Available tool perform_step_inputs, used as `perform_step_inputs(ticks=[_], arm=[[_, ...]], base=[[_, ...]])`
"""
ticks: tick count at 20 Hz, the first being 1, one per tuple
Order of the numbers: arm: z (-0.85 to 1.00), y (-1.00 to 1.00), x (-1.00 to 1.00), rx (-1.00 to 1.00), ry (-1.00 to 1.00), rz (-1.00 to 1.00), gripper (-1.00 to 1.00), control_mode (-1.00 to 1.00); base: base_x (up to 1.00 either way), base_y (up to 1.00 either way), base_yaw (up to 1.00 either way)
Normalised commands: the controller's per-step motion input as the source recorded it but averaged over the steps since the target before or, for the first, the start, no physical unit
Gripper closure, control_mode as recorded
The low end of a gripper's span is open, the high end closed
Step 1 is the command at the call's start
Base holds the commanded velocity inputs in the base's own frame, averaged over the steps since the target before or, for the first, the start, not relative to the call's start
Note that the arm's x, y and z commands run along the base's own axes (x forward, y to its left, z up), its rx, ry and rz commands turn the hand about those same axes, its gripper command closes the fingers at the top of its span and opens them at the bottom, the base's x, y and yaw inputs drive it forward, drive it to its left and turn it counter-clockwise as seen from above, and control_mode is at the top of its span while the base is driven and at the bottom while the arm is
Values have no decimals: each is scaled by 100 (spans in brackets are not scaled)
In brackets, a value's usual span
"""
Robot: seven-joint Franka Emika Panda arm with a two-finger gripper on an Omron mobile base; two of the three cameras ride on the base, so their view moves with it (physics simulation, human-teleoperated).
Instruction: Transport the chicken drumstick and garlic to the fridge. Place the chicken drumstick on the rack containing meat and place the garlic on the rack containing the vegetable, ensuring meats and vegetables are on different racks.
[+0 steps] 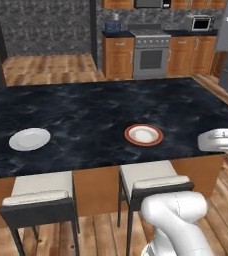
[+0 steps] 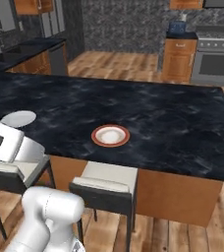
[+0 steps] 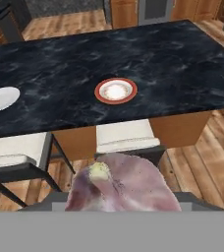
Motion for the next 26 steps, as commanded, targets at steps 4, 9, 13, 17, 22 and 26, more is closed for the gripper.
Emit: perform_step_inputs(ticks=[4,9,13,17,22,26], arm=[[0,0,0,0,0,0,100,100],[0,0,0,0,0,0,100,100],[0,0,0,0,0,0,100,100],[0,0,0,0,0,0,100,100],[0,0,0,0,0,0,100,100],[0,0,0,0,0,0,100,100]], base=[[-74,-99,-7],[-28,-100,-18],[3,-100,-15],[19,-100,-3],[-4,-100,0],[13,-100,0]])
